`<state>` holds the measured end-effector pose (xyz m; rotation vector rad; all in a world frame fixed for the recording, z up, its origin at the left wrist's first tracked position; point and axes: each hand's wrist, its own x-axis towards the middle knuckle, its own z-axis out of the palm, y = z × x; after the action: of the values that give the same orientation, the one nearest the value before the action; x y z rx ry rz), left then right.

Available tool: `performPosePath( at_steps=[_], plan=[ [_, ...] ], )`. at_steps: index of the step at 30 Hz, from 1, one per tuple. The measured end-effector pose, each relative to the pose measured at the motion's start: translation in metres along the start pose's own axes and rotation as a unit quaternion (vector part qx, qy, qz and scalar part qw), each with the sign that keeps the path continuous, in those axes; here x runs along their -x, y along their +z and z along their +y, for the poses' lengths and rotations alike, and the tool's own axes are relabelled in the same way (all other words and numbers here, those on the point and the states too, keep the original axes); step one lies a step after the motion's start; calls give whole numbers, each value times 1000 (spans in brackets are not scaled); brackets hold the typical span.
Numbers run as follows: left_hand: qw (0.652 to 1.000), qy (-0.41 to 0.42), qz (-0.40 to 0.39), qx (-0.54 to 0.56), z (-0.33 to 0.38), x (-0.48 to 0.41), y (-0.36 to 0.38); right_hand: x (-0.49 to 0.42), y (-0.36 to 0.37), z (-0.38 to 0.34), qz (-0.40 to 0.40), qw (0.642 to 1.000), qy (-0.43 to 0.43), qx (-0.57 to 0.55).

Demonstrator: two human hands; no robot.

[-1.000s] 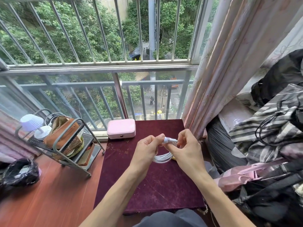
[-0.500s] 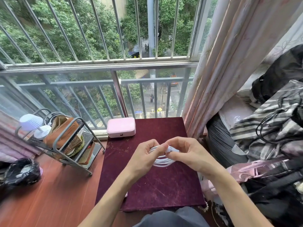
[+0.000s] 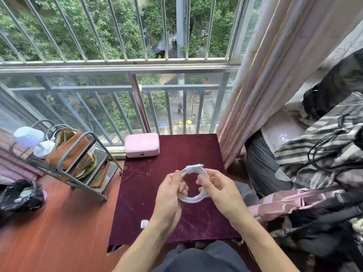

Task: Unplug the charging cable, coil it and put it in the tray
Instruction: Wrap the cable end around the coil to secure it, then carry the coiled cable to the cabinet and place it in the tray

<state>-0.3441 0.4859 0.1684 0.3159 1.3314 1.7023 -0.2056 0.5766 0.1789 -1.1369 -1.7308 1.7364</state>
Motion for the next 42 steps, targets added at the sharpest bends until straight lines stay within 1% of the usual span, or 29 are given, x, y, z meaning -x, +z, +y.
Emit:
performPosePath(
  at_steps=[2, 3, 4, 6, 8, 9, 11, 12, 13, 14, 15, 17, 19, 21, 22, 24, 26, 28, 30, 34, 37, 40, 42],
  plan=[
    [990, -55, 29, 127, -18, 5, -3, 8, 7, 19, -44, 997, 61, 11],
    [985, -72, 45, 150, -28, 7, -6, 13, 11, 27, -55, 995, 82, 17],
    [983, -85, 62, 149, -40, 10, -8, 16, 13, 37, -47, 994, 90, 30],
    [982, -103, 98, 124, -60, 17, -13, 22, 16, 56, 16, 990, 100, 93],
    [976, -117, 135, 125, -77, 23, -20, 29, 18, 74, 79, 976, 161, 125],
    [972, -125, 149, 130, -84, 25, -23, 32, 20, 81, 77, 967, 215, 116],
    [965, -143, 163, 148, -98, 28, -30, 35, 26, 96, 16, 947, 318, 48],
    [960, -158, 164, 160, -105, 30, -33, 36, 29, 104, -17, 937, 349, 0],
    [956, -175, 160, 173, -112, 31, -35, 35, 31, 112, -36, 932, 359, -45],
    [952, -191, 156, 182, -118, 32, -36, 35, 33, 119, -37, 931, 355, -71],
    [949, -206, 158, 182, -125, 33, -38, 34, 34, 127, -24, 934, 349, -72],
    [950, -230, 170, 125, -142, 33, -46, 30, 33, 145, 5, 944, 328, -20],
    [952, -242, 185, 9, -162, 28, -60, 26, 30, 166, 5, 949, 315, 31],
    [938, -241, 213, -130, -185, 17, -83, 23, 25, 188, 10, 946, 318, 54],
    [920, -243, 236, -195, -197, 9, -97, 21, 21, 199, 13, 945, 322, 61],
    [872, -254, 280, -311, -216, -9, -132, 19, 13, 217, 17, 941, 329, 75],
    [823, -261, 301, -404, -233, -28, -170, 17, 6, 233, 22, 938, 336, 87],
    [778, -271, 310, -474, -248, -50, -204, 14, 1, 247, 34, 935, 341, 90],
    [754, -273, 305, -514, -257, -71, -227, 12, -5, 259, 45, 934, 343, 94],
    [742, -243, 267, -564, -274, -103, -247, 10, -12, 273, 58, 933, 343, 93],
    [737, -236, 283, -566, -281, -112, -252, 7, -13, 278, 57, 934, 340, 95],
    [744, -261, 282, -546, -274, -115, -252, 2, -11, 276, 52, 936, 334, 97],
    [764, -272, 251, -528, -259, -108, -245, -1, -11, 269, 45, 939, 326, 103]
  ],
)
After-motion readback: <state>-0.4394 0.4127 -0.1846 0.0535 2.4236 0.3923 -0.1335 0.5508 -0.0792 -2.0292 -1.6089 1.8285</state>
